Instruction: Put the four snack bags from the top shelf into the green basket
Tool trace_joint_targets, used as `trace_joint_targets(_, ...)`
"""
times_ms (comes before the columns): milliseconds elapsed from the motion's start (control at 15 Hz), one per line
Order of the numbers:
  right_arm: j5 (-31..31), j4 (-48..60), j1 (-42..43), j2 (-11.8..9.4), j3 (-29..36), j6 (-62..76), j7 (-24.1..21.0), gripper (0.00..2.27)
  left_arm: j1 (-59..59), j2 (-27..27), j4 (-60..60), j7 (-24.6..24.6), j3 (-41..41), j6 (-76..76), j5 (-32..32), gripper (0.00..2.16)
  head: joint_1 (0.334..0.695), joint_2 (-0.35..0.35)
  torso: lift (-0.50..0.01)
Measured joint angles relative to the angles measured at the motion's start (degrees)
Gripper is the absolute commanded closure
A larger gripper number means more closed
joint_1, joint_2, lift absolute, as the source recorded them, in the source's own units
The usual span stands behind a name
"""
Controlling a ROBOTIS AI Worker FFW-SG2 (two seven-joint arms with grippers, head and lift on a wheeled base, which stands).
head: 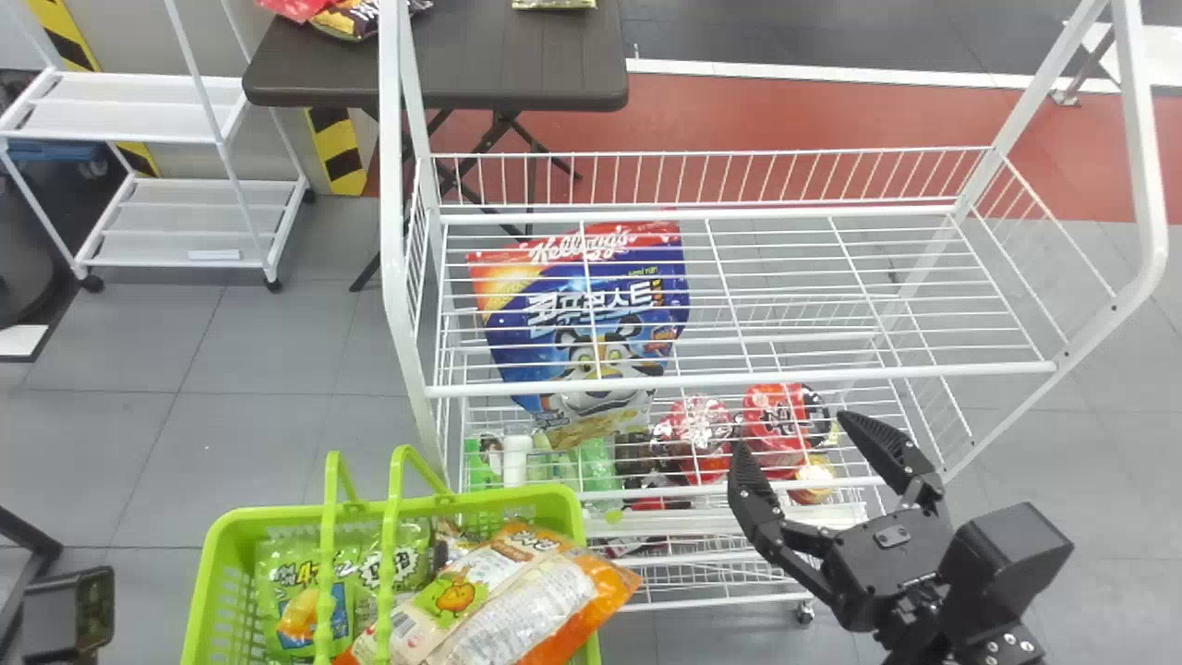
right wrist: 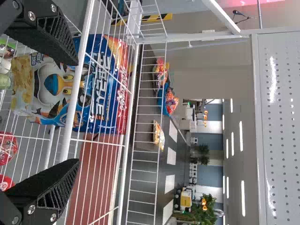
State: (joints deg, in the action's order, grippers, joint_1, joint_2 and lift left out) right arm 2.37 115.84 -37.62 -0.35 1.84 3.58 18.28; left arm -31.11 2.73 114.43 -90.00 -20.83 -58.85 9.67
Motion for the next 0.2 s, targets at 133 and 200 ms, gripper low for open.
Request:
trace_joint_targets(133,0.0,-0.05,0.0,0.0,-0.08,-0.03,0.0,0.08,0.0,0.0,-0.06,0.0,0.0,0.0,0.0,2.15,0.695,-0.05,0.0)
trace_joint_targets(200,0.0,-0.07,0.0,0.0,-0.13,-0.03,0.0,0.08,0.0,-0.02,-0.12,0.0,0.0,0.02,0.0,2.15,0.695,-0.049,0.0)
